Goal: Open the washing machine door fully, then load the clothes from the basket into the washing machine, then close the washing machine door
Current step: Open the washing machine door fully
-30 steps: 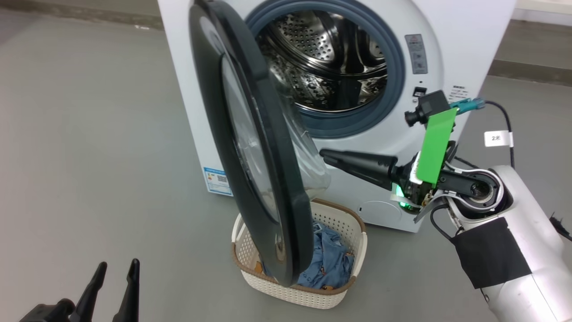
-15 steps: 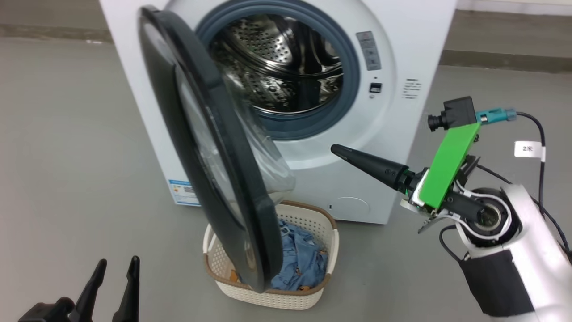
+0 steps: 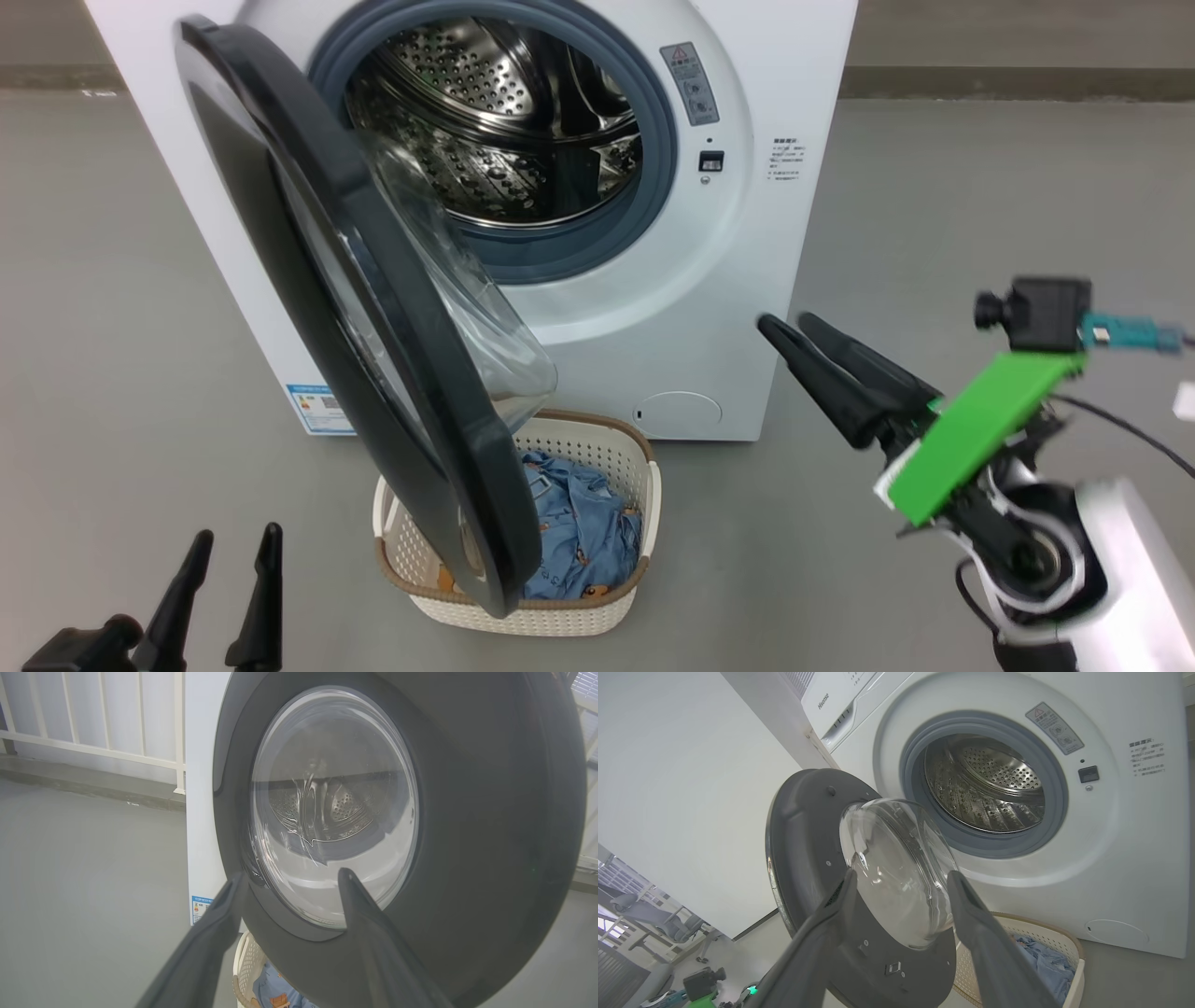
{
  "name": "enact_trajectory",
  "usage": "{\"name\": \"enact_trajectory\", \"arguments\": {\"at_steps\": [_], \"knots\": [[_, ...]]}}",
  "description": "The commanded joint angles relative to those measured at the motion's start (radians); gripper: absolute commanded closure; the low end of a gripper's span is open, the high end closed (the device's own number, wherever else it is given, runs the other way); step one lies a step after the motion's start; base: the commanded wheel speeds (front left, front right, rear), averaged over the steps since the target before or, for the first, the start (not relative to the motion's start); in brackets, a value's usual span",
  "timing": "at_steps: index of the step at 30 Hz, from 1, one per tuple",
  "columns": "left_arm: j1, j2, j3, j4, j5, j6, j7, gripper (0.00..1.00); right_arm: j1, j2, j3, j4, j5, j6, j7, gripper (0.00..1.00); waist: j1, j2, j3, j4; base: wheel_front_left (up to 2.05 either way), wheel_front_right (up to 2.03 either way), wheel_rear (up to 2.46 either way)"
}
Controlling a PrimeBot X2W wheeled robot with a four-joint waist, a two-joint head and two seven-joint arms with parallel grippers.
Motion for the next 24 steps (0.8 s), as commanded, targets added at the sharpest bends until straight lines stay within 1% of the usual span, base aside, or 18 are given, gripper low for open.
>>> {"name": "enact_trajectory", "arguments": {"at_steps": [1, 6, 10, 15, 20, 24], "knots": [[-0.017, 0.021, 0.046, -0.029, 0.006, -0.004, -0.007, 0.0, 0.008, -0.002, 0.004, -0.046, -0.039, 0.006, -0.029, 0.0, 0.0, -0.0001, 0.006, -0.005, 0.0, 0.0, 0.0], [-0.01, 0.02, 0.063, -0.035, 0.005, -0.012, -0.008, 0.0, 0.105, 0.003, -0.003, -0.096, -0.145, 0.006, -0.131, 0.0, 0.0, -0.0001, 0.016, -0.014, 0.0, 0.0, 0.0], [-0.003, 0.014, 0.077, -0.053, 0.01, -0.014, -0.008, 0.0, 0.177, -0.001, -0.004, -0.088, -0.258, 0.006, -0.256, 0.0, 0.0, -0.0001, 0.021, -0.02, 0.0, 0.0, 0.0], [0.004, 0.01, 0.093, -0.073, 0.015, -0.017, -0.008, 0.0, 0.258, 0.016, -0.013, -0.028, -0.361, 0.006, -0.419, 0.0, 0.0, -0.0001, 0.026, -0.022, 0.0, 0.0, 0.0], [0.008, 0.004, 0.111, -0.081, 0.022, -0.022, -0.008, 0.0, 0.297, 0.036, -0.028, 0.055, -0.475, 0.006, -0.598, 0.0, 0.0, -0.0001, 0.027, -0.025, 0.0, 0.0, 0.0], [0.009, -0.002, 0.118, -0.079, 0.028, -0.026, -0.008, 0.0, 0.305, 0.045, -0.034, 0.152, -0.557, 0.006, -0.69, 0.0, 0.0, -0.0001, 0.027, -0.029, 0.0, 0.0, 0.0]]}}
